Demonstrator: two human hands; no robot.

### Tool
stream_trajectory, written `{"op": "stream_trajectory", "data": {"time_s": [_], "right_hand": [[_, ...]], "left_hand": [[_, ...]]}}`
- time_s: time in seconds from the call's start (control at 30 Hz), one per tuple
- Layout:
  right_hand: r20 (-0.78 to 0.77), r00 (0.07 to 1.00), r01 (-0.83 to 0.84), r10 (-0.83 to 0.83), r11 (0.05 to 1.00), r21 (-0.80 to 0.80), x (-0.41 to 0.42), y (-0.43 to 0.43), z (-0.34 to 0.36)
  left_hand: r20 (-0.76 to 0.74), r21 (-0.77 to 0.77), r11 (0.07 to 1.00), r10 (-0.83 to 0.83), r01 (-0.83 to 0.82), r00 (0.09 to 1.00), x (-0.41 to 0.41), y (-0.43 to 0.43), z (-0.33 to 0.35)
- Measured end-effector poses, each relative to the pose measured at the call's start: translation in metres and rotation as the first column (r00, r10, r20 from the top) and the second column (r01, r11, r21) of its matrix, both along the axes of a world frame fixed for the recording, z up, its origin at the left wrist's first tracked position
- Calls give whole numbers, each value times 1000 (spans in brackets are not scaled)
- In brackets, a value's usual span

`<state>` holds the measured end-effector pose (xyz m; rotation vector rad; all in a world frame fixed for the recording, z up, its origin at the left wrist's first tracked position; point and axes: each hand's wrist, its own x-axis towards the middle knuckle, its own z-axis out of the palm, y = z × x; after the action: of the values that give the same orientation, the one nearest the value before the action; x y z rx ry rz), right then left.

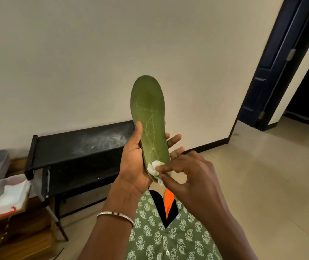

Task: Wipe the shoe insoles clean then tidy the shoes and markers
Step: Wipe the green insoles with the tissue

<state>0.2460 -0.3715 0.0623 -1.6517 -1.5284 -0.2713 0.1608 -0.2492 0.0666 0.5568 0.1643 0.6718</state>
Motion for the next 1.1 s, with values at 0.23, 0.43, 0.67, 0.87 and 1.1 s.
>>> {"op": "stream_trajectory", "data": {"time_s": [0.23, 0.43, 0.67, 0.87, 1.1], "right_hand": [[16, 989, 140, -145, 971, 193, 1, 28, 2], [-47, 997, -61, 59, 997, -52, -2, 2, -3], [-81, 996, 43, -35, 994, 100, 0, 18, -5], [-58, 998, 37, -32, 996, 86, -2, 17, -5], [-115, 993, -22, 29, 998, 58, -6, 6, -12]], "left_hand": [[-20, 1, 1000, 10, -10, 1000, 3, -17, 4], [-32, 27, 999, 22, -21, 999, 3, -3, -4], [-46, 27, 999, -23, 25, 999, 10, -11, -4], [-27, 39, 998, -43, 44, 999, 10, -6, -8], [-19, 28, 999, -30, 30, 999, 10, -4, -8]]}}
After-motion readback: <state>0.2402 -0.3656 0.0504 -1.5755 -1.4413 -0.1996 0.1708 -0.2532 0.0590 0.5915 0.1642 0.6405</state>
